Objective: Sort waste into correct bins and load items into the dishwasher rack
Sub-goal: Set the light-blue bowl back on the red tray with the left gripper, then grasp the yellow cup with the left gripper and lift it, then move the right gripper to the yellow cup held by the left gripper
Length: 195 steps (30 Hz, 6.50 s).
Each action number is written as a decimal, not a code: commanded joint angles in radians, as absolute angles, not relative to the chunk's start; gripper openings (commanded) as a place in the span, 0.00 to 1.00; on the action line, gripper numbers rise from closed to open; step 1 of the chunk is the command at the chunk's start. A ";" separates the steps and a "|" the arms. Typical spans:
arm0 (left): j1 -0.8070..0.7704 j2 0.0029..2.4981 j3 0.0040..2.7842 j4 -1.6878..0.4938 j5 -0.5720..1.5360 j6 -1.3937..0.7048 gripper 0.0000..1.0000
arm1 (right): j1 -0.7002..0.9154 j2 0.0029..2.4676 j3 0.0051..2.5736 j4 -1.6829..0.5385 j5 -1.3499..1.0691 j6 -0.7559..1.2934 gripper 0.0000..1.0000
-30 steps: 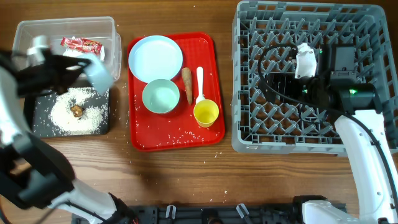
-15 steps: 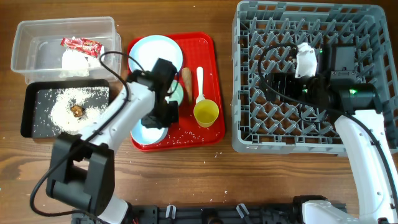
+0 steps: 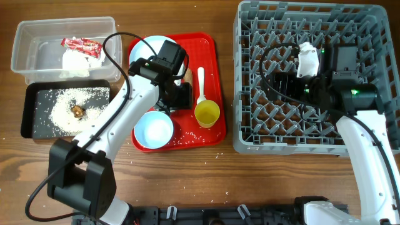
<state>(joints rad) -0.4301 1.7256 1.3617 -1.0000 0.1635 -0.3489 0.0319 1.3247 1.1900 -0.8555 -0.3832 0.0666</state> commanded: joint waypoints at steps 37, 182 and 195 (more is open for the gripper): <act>-0.155 1.795 1.418 -0.916 1.577 -0.349 0.04 | 0.197 1.459 1.202 -0.403 -1.124 -0.098 1.00; -0.113 0.962 0.543 0.047 1.415 -0.962 0.04 | 0.131 1.562 1.202 -0.658 -1.109 -0.191 0.99; -0.064 1.292 0.543 0.521 1.577 -1.081 0.04 | 0.147 1.564 1.194 -0.632 -1.320 -0.300 1.00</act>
